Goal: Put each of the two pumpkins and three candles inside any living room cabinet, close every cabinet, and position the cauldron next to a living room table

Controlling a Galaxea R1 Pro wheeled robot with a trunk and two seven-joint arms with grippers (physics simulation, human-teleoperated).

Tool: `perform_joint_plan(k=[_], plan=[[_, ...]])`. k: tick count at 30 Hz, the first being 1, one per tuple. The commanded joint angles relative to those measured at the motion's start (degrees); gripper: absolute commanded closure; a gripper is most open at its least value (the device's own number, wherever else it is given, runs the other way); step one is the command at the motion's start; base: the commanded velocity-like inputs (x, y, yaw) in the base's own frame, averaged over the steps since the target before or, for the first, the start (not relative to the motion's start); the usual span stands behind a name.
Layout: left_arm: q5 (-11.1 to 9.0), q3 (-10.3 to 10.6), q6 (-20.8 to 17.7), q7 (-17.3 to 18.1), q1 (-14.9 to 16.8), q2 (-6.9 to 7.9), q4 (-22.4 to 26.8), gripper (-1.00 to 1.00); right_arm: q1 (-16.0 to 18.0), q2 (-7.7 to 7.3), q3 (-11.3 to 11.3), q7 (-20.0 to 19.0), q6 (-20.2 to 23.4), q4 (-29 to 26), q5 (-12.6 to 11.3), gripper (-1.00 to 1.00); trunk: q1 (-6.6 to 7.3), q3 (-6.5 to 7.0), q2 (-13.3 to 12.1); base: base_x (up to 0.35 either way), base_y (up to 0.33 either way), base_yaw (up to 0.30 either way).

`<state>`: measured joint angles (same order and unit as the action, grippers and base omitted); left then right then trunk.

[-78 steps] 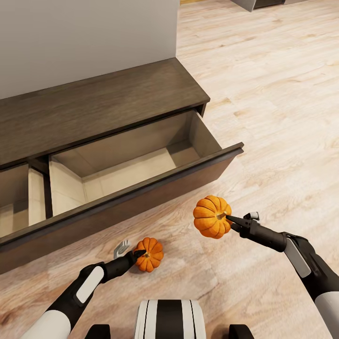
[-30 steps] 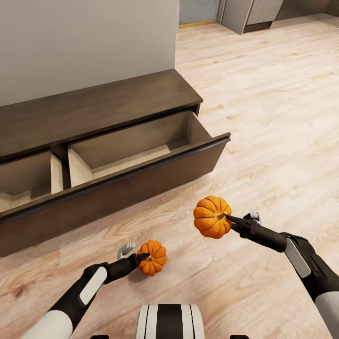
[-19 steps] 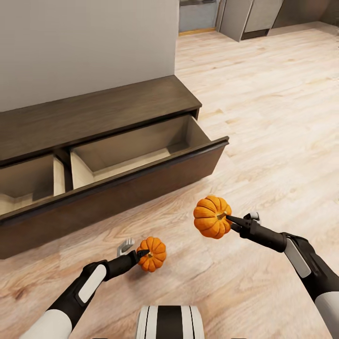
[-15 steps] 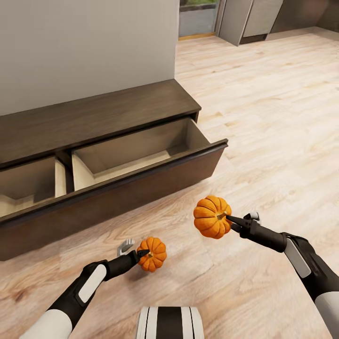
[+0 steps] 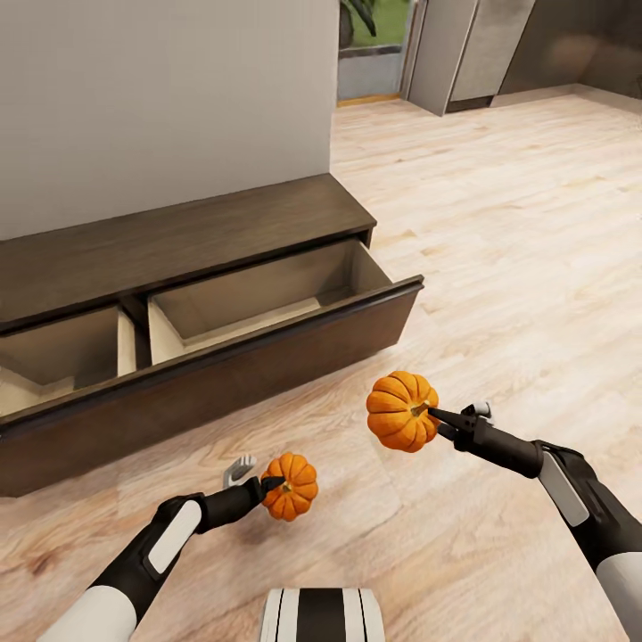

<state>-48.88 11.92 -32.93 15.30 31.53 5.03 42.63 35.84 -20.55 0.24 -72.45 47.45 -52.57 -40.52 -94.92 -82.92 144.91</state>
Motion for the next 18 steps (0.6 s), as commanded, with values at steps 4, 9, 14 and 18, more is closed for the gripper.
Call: perform_joint_plan(k=[4, 9, 14, 18], plan=[[-0.29, 0.04, -1.31, -0.01, 0.02, 0.14, 0.99, 1.0, 0.02, -0.02, 0.02, 0.03, 0.29, 0.2, -0.17, 1.0, 0.11, 0.86, -0.04, -0.001, 0.0, 0.0], [-0.33, -0.64, -5.81, -0.01, 0.02, 0.25, 3.61, 1.0, 0.02, -0.02, -0.04, 0.03, 0.27, 0.4, -0.17, 1.0, 0.24, 1.97, -0.11, -0.016, 0.0, 0.0], [-0.33, -3.66, -10.85, -0.06, 0.02, 0.27, 5.29, 1.0, 0.02, -0.02, -0.11, 3.13, 0.36, 0.46, -0.24, 1.0, 0.37, 3.07, -0.18, -0.147, 0.0, 0.0], [-0.33, -4.5, -12.13, -0.04, 0.02, 0.32, 5.49, 1.0, 0.02, -0.02, -0.15, 5.22, 0.5, 0.45, -0.26, 1.0, 0.47, 3.96, -0.23, -0.023, 0.0, 0.0]])
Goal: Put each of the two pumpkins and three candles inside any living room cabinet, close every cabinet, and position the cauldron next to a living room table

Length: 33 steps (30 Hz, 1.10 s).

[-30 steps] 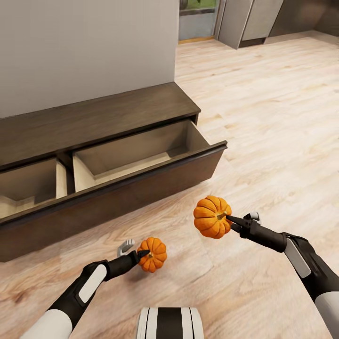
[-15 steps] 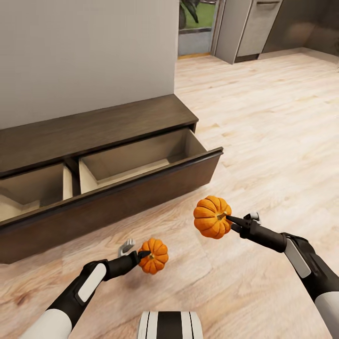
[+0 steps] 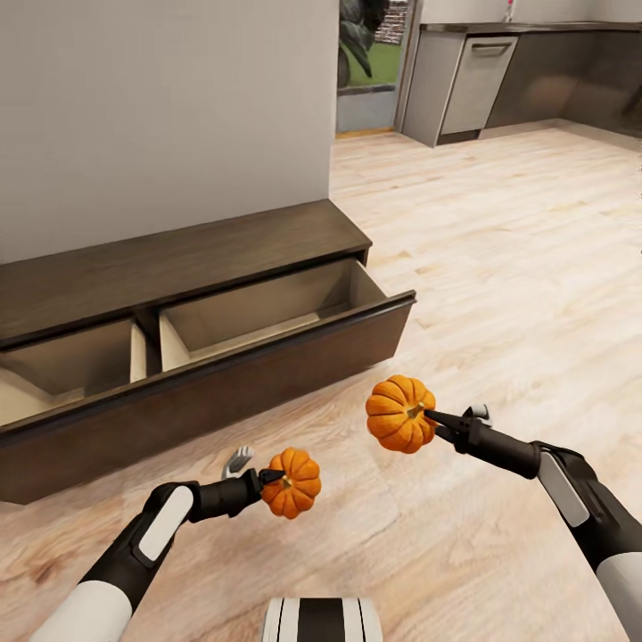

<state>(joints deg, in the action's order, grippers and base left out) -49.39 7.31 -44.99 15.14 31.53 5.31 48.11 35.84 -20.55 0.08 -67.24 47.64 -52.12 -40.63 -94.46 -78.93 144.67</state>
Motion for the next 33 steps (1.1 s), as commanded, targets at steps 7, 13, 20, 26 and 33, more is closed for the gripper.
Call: perform_joint_plan(k=[7, 13, 20, 26, 33], plan=[[0.17, -1.25, -3.87, 0.15, 0.02, 0.04, 0.06, 1.0, 0.02, 0.06, -0.03, 0.42, 0.35, -0.02, -0.15, 1.0, 0.19, 1.52, -0.08, -0.002, 0.0, 0.0], [0.17, -2.68, -4.87, 0.15, 0.02, 0.0, 0.05, 1.0, 0.02, 0.0, -0.08, 0.44, 0.35, 0.0, -0.15, 1.0, 0.34, 2.85, -0.16, 0.0, 0.0, 0.0], [0.17, -2.91, -7.21, 0.15, 0.02, 0.05, 0.05, 1.0, 0.02, 0.07, -0.01, 0.45, 0.35, -0.07, -0.15, 1.0, 0.52, 4.4, -0.26, -0.104, 0.0, 0.0], [0.17, -2.92, -7.38, 0.15, 0.02, -0.01, 0.05, 1.0, 0.02, 0.0, -0.08, 0.45, 0.35, 0.0, -0.15, 1.0, 0.68, 5.73, -0.34, -0.024, 0.0, 0.0], [0.12, -2.92, -7.43, 0.15, 0.02, -0.03, 0.1, 1.0, 0.02, -0.01, -0.08, 0.45, 0.38, 0.01, -0.15, 1.0, 0.86, 7.28, -0.43, -0.002, 0.0, 0.0]])
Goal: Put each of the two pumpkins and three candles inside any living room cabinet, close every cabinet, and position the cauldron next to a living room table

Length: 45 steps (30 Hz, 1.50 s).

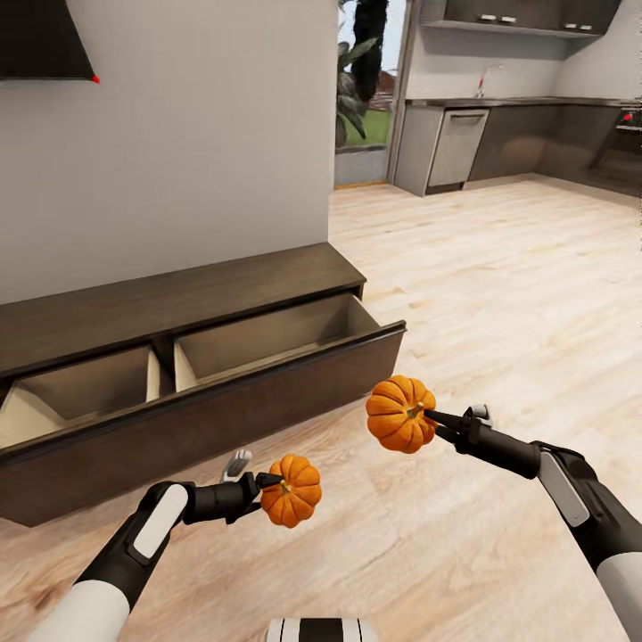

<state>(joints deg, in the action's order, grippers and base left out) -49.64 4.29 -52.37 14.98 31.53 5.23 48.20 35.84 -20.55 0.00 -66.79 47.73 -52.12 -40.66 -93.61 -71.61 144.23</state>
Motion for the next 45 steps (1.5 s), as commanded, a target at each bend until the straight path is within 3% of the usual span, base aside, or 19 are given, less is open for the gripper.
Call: perform_joint_plan(k=[1, 4, 11, 17, 21, 23, 26, 30, 34, 42, 45], plan=[[0.36, 0.1, -0.09, 0.32, 0.02, 0.06, 0.03, 1.0, 0.02, -0.01, 0.0, 0.0, 0.31, 0.0, -0.12, 1.0, 0.03, 0.19, 0.0, 0.0, 0.0, 0.0], [-0.68, 0.1, -1.75, 0.36, 0.02, 0.17, 0.68, 1.0, 0.02, 0.05, 0.0, 0.05, 0.34, 0.0, -0.12, 1.0, 0.11, 0.85, -0.04, 0.0, 0.0, 0.0], [-8.54, 0.59, -4.48, 0.37, -0.28, 3.2, 4.03, 1.0, 0.02, 0.07, 0.03, 0.96, 0.35, -0.01, -0.12, 1.0, 0.29, 2.4, -0.13, 0.0, 0.0, 0.0], [-11.13, 0.86, -4.8, 0.4, -0.36, 4.02, 5.1, 1.0, 0.02, 0.08, 0.05, 1.29, 0.35, 0.0, -0.12, 1.0, 0.45, 3.73, -0.21, 0.0, 0.0, 0.0], [-12.5, 1.0, -4.91, 0.4, -0.44, 4.11, 9.64, 1.0, 0.02, 0.08, 0.0, 1.31, 0.35, 0.0, -0.12, 1.0, 0.55, 4.62, -0.27, 0.0, 0.0, 0.0], [-15.22, 1.96, -4.92, 0.41, -0.66, 4.54, 13.32, 1.0, 0.02, 0.08, 0.0, 1.39, 0.4, 0.01, -0.12, 1.0, 0.6, 5.06, -0.29, 0.0, 0.0, 0.0], [-18.44, 5.4, -4.93, 0.44, -0.74, 6.38, 16.74, 1.0, 0.02, 0.08, 0.0, 1.66, 0.38, 0.04, -0.12, 1.0, 0.68, 5.72, -0.33, 0.0, 0.0, 0.0], [-26.72, 11.81, -4.9, 0.41, -0.77, 9.38, 21.1, 1.0, 0.02, 0.08, 0.0, 1.96, 0.41, 0.01, -0.12, 1.0, 0.78, 6.61, -0.39, 0.0, 0.0, 0.0], [-32.63, 15.7, -4.85, 0.41, -0.77, 12.42, 24.73, 1.0, 0.02, 0.08, 0.0, 2.11, 0.43, 0.0, -0.12, 1.0, 0.88, 7.5, -0.44, 0.0, 0.0, 0.0], [-37.82, 16.96, -4.84, 0.41, -1.79, 17.41, 33.16, 1.0, 0.02, 0.08, 0.0, 2.19, 0.43, -0.03, -0.12, 1.0, 1.09, 9.27, -0.55, 0.0, 0.0, 0.0], [-40.57, 16.97, -4.84, 0.41, -2.56, 19.96, 36.26, 1.0, 0.02, 0.08, 0.05, 2.19, 0.44, -0.16, -0.1, 1.0, 1.17, 9.93, -0.59, 0.0, 0.0, 0.0]])
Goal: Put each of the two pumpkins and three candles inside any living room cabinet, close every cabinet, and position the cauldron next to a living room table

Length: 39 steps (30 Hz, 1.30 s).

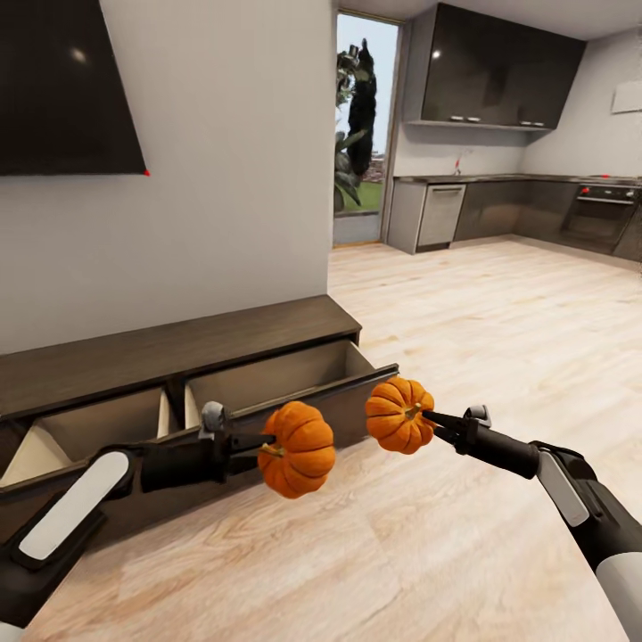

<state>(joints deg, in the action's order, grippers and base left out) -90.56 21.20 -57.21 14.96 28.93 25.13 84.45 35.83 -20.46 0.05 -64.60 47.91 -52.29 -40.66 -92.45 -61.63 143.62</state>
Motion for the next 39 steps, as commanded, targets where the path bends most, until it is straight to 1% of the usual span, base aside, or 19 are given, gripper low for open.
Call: perform_joint_plan(k=[1, 4, 7, 10, 12, 13, 15, 17, 19, 22, 24, 26, 27, 28, 31, 32, 33, 36, 39], plan=[[-0.59, 0.06, -0.01, 0.42, -0.16, 0.69, 0.64, 1.0, 0.03, -0.02, 0.01, 0.0, 0.26, -0.06, -0.08, 1.0, 0.03, 0.18, 0.0, 0.0, 0.0, 0.0], [-3.32, -0.68, 0.04, 0.42, -0.39, 1.55, 1.73, 1.0, 0.03, 0.02, 0.1, 0.05, 0.26, -0.2, -0.01, 1.0, 0.11, 0.84, -0.04, 0.0, 0.0, 0.0], [-5.15, -3.24, 0.07, 0.31, 0.2, 1.75, 2.08, 1.0, 0.03, 0.06, 0.22, 0.47, 0.26, -0.7, 0.2, 1.0, 0.19, 1.52, -0.08, 0.0, 0.0, 0.005], [-5.68, -5.3, 0.07, 0.22, 2.08, 1.88, 1.94, 1.0, 0.03, 0.07, 0.27, 2.41, 0.22, -0.88, 0.28, 1.0, 0.27, 2.29, -0.12, 0.0, 0.0, 0.081], [-5.78, -8.21, 0.22, -0.1, 4.96, 2.03, 1.52, 1.0, 0.03, 0.07, 0.36, 4.15, 0.18, -0.95, 0.31, 1.0, 0.32, 2.85, -0.14, 0.0, 0.0, 0.151], [-5.6, -10.14, 0.32, -0.34, 6.4, 2.08, 1.01, 1.0, 0.03, 0.07, 0.45, 4.61, 0.18, -0.98, 0.31, 1.0, 0.34, 3.14, -0.16, 0.0, 0.0, 0.17], [-5.44, -11.91, 0.38, -1.35, 8.15, 2.15, 0.45, 1.0, 0.03, 0.07, 0.52, 4.94, 0.14, -0.98, 0.37, 1.0, 0.39, 3.71, -0.19, 0.0, 0.0, 0.176], [-5.35, -12.84, 0.48, -5.03, 9.25, 2.02, -0.97, 1.0, 0.03, 0.14, 0.59, 5.91, -0.01, -0.97, 0.44, 1.0, 0.45, 4.29, -0.21, 0.0, 0.0, 0.182], [-5.24, -13.15, 0.62, -11.02, 9.69, 1.3, -2.14, 1.0, 0.03, 0.17, 0.66, 8.17, -0.12, -0.99, 0.46, 1.0, 0.5, 4.87, -0.24, 0.0, 0.0, 0.185], [-5.02, -13.25, 0.75, -18.6, 10.1, -0.48, -2.56, 1.0, 0.03, 0.62, 0.88, 11.96, -0.23, -2.35, 0.36, 1.0, 0.57, 5.71, -0.28, 0.0, 0.0, 0.171], [-4.54, -13.28, 0.84, -23.72, 10.93, -1.92, -2.69, 1.0, 0.03, 1.84, 0.91, 13.48, -0.09, -4.53, 0.39, 1.0, 0.63, 6.2, -0.31, 0.0, 0.0, 0.076], [-3.47, -13.26, 0.91, -28.46, 11.44, -4.01, -2.75, 1.0, 0.03, 3.47, 0.78, 15.63, 0.57, -6.87, 0.34, 1.0, 0.65, 6.44, -0.32, 0.0, 0.0, 0.031], [-1.87, -13.26, 0.93, -31.67, 11.69, -5.93, -2.77, 1.0, 0.04, 4.62, 0.58, 18.67, 2.09, -10.34, 0.21, 1.0, 0.65, 6.45, -0.32, 0.0, 0.0, 0.012], [-0.31, -13.27, 0.94, -33.46, 11.84, -7.3, -2.78, 1.0, 0.05, 5.33, 0.4, 21.78, 3.26, -13.76, 0.14, 1.0, 0.65, 6.45, -0.32, 0.0, 0.0, 0.008], [5.79, -13.27, 0.95, -36.33, 12.84, -10.9, -2.78, 1.0, 0.12, 6.62, 0.11, 33.52, 5.53, -24.13, -0.8, 1.0, 0.65, 6.46, -0.32, 0.0, 0.0, 0.003], [6.75, -13.26, 0.95, -36.56, 12.99, -11.37, -2.77, 1.0, 0.13, 6.73, 0.1, 35.2, 5.71, -25.39, -1.03, 1.0, 0.65, 6.46, -0.32, 0.0, 0.0, 0.002], [9.13, -13.28, 0.95, -37.02, 13.58, -12.74, -2.77, 1.0, 0.25, 7.1, 0.11, 39.04, 6.1, -28.35, -1.9, 1.0, 0.65, 6.46, -0.32, 0.0, 0.0, 0.0], [12.14, -13.22, 0.96, -37.41, 14.55, -14.58, -2.79, 1.0, 0.62, 7.99, 0.08, 42.39, 7.46, -30.83, -2.92, 1.0, 0.65, 6.46, -0.32, 0.0, 0.0, 0.0], [13.81, -13.23, 0.96, -37.57, 15.08, -15.1, -2.78, 1.0, 0.85, 8.5, 0.27, 44.06, 8.82, -31.03, -2.63, 1.0, 0.65, 6.46, -0.32, 0.0, 0.0, 0.0]])
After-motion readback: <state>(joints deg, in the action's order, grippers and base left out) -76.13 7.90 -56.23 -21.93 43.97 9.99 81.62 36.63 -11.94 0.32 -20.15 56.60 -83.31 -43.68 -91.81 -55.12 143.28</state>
